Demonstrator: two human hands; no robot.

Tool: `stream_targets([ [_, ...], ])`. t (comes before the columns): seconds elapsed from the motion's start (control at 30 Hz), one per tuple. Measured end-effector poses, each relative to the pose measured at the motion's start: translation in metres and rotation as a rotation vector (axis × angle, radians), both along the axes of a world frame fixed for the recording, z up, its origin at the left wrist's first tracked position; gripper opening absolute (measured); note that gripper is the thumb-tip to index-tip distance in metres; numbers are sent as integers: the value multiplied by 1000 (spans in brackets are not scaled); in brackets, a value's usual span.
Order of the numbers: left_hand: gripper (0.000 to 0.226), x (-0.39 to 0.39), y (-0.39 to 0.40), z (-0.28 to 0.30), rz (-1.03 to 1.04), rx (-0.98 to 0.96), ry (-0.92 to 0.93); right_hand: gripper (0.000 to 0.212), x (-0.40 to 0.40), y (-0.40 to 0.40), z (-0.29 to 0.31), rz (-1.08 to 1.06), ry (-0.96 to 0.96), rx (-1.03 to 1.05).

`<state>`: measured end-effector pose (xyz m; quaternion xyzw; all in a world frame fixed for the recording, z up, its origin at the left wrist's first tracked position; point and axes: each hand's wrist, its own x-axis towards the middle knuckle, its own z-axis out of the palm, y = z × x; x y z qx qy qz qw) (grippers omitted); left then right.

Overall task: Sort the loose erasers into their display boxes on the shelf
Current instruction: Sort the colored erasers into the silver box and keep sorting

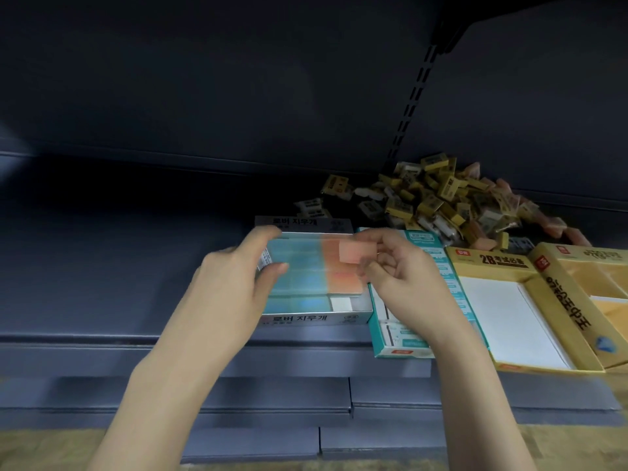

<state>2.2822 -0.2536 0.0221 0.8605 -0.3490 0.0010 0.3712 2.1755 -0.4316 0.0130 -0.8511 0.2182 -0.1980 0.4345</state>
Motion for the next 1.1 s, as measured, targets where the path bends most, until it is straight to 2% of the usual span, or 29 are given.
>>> stream_targets([
  [0.07, 55, -1, -1, 0, -44, 20, 14, 37, 0, -2, 1, 18, 5, -2],
  [0.13, 65, -2, 0, -1, -47, 15, 55, 39, 0, -4, 3, 24, -10, 3],
  [0.2, 57, -2, 0, -1, -12, -24, 110, 41, 0, -6, 3, 22, -34, 14],
  [0.3, 21, -2, 2, -2, -6, -22, 16, 40, 0, -8, 4, 12, -59, 24],
  [0.43, 10, 4, 11, 1, -90, 157, -117, 36, -3, -9, 6, 13, -77, 34],
  [0.67, 14, 4, 25, 7, -153, 319, -239, 27, 0, -9, 3, 29, -31, 20],
  [0.8, 11, 0, 22, 13, -283, 452, -360, 26, 1, -8, 3, 32, -20, -3],
  [0.9, 28, 3, 22, 13, -239, 588, -245, 24, 1, -8, 3, 28, -9, -11],
  [0.97, 27, 6, 18, 15, -217, 563, -170, 23, 1, -8, 4, 24, -6, -12],
  [1.1, 18, 11, 12, 15, -159, 542, -150, 24, 0, -9, 5, 31, -7, -12],
])
